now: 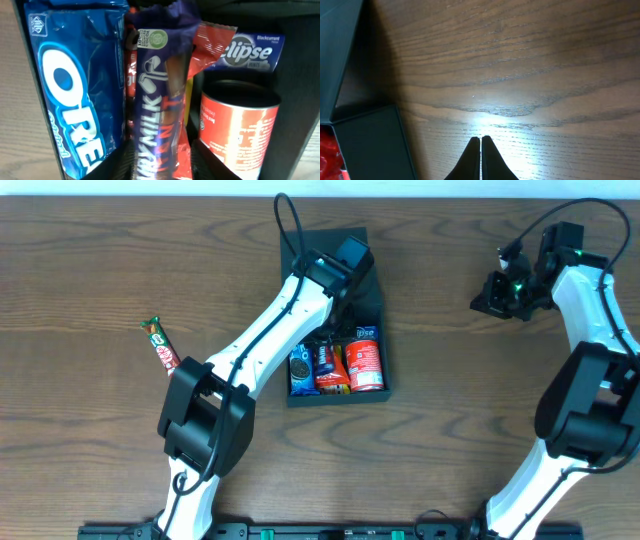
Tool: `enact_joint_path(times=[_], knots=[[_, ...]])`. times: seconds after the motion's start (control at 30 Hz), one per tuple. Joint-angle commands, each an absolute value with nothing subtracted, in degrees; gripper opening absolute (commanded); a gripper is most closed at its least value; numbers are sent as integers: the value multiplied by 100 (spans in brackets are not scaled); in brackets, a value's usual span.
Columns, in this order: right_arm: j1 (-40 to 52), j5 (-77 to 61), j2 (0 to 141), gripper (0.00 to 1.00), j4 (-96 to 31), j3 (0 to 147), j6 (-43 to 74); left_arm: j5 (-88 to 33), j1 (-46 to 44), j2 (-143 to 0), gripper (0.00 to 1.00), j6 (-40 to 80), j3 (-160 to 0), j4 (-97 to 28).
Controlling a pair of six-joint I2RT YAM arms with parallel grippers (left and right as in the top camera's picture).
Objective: Pack container
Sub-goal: 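Carry the Dairy Milk bar into the box beside the Oreo pack, then release the bar and withdraw the left gripper to the green bar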
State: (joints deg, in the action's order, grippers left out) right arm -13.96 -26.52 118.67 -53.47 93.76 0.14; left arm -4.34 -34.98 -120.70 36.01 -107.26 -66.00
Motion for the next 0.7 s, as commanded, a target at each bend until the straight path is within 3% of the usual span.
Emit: enact_joint_path(times=[0.0, 0.1, 0.67], knots=[[-1444, -2700, 11861, 4, -5360, 9461, -91, -412, -3492, -12149, 47, 3597, -10698, -6667], [-1444, -2700, 11861, 4, -5360, 9461, -91, -412, -3489, -12149, 50, 3594, -10698, -6757], [-1444, -2698, 11861, 4, -5489, 9461, -93, 211, -3306, -12084, 34, 3424, -10949, -6464]])
